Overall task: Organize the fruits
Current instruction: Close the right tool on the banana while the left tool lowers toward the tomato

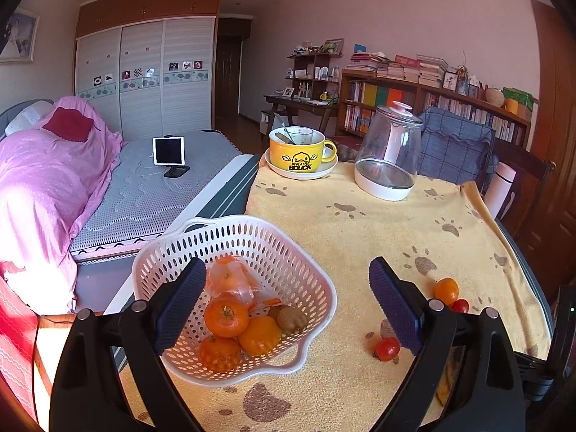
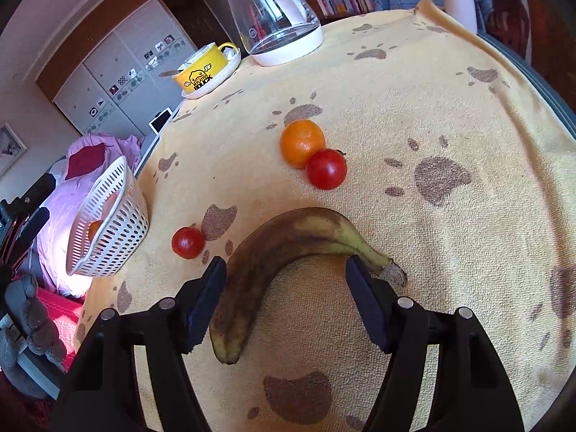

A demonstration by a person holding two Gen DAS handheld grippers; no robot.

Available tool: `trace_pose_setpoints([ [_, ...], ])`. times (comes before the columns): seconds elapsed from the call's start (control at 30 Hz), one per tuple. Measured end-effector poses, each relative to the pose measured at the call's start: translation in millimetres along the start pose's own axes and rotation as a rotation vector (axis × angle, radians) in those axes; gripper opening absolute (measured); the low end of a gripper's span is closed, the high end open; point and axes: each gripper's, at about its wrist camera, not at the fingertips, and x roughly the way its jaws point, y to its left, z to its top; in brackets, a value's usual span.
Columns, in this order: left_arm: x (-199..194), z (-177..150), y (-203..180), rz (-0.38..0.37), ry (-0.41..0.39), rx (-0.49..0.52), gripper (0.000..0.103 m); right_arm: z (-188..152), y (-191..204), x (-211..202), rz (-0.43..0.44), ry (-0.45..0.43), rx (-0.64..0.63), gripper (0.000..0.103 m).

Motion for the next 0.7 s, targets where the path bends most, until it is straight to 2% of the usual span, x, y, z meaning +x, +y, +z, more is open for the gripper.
trace_pose_setpoints([
  [0.13,1,-1,-3,-0.004,0.001,0.009,0.093,6,-2,2,-0.019,-0.003,0.013,0.07],
  [0.27,3,-2,-7,-0.006,0.007,0.015,0.093,-4,22,5,-0.018,0.006,-0.07,0.07],
  [0.33,3,-3,-8,-0.008,0.008,0.018,0.093,-9,34,10,-0.055,0.014,-0.123,0.07],
  [0.4,3,-3,-9,-0.01,0.007,0.021,0.093,-13,43,14,-0.096,0.018,-0.167,0.065],
  [0.43,2,-3,-10,-0.012,0.006,0.022,0.093,-14,47,18,-0.113,0.028,-0.187,0.058],
  [0.53,3,-3,-12,-0.015,0.007,0.024,0.093,-16,51,19,-0.168,0.024,-0.224,0.05],
  [0.57,3,-4,-12,-0.017,0.008,0.025,0.093,-16,49,19,-0.177,0.022,-0.225,0.045],
  [0.7,4,-6,-16,-0.025,0.015,0.035,0.093,-17,40,12,-0.162,0.02,-0.22,0.038],
])
